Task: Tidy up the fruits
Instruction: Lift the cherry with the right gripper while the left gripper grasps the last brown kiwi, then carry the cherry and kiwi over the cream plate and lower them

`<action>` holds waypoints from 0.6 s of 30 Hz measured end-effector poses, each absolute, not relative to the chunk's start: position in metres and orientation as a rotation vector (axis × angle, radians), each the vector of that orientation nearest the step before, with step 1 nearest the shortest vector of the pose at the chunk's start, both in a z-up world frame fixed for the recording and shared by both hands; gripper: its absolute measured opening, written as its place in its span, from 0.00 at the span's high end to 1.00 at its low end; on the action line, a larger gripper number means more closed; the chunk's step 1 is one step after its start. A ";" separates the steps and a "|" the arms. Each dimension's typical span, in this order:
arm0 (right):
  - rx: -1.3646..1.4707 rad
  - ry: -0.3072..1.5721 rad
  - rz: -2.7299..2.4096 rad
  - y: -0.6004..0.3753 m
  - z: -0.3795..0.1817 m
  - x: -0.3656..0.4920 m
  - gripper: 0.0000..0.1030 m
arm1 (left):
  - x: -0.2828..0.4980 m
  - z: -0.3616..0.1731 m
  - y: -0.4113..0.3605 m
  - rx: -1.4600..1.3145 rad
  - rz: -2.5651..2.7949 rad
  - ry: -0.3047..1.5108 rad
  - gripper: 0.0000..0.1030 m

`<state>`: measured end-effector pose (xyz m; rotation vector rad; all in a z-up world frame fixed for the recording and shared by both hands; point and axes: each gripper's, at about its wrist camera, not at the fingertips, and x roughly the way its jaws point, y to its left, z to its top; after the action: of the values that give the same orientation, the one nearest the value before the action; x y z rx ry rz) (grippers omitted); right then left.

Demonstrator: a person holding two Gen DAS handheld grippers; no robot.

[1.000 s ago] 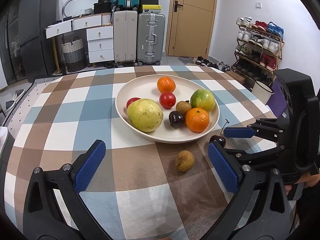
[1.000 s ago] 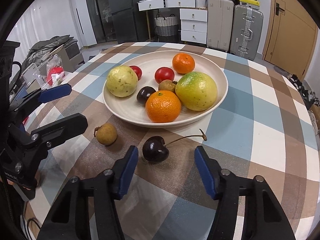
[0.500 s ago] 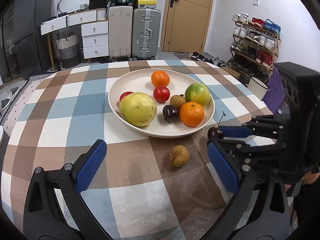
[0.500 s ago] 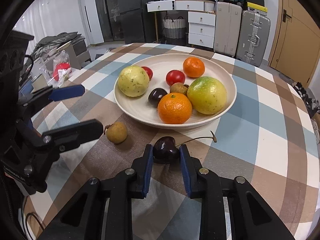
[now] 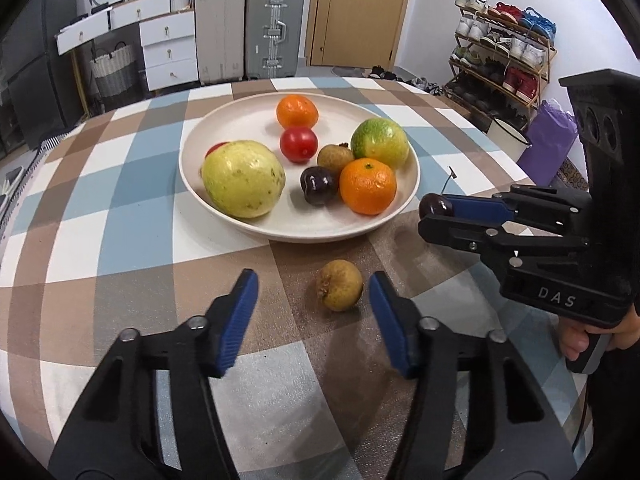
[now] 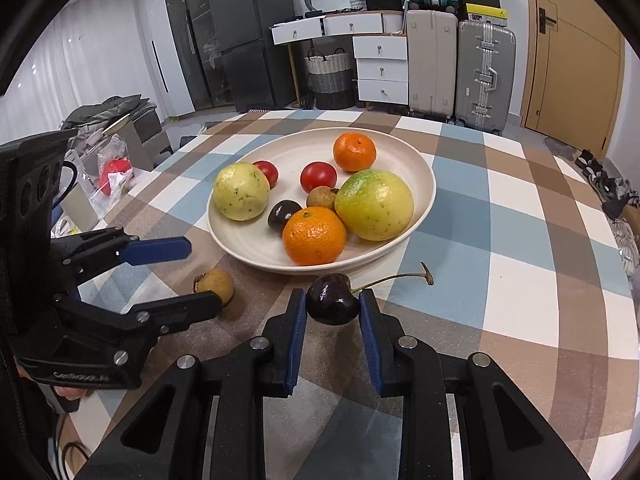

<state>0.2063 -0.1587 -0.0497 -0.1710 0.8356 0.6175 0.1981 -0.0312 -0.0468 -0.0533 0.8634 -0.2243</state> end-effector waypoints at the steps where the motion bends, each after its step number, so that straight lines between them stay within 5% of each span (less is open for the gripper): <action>1: -0.172 0.834 0.618 -0.158 -0.050 0.206 0.74 | 0.200 -0.048 -0.031 -0.064 -0.234 0.868 0.56; 8: -0.168 0.834 0.614 -0.159 -0.050 0.206 0.74 | 0.204 -0.049 -0.039 -0.056 -0.288 0.878 0.79; 18: -0.166 0.836 0.613 -0.160 -0.051 0.206 0.74 | 0.200 -0.045 -0.039 -0.044 -0.290 0.851 0.79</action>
<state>0.2062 -0.1596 -0.0512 -0.1659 0.8356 0.6131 0.2002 -0.0394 -0.0445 -0.0442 0.8511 -0.2895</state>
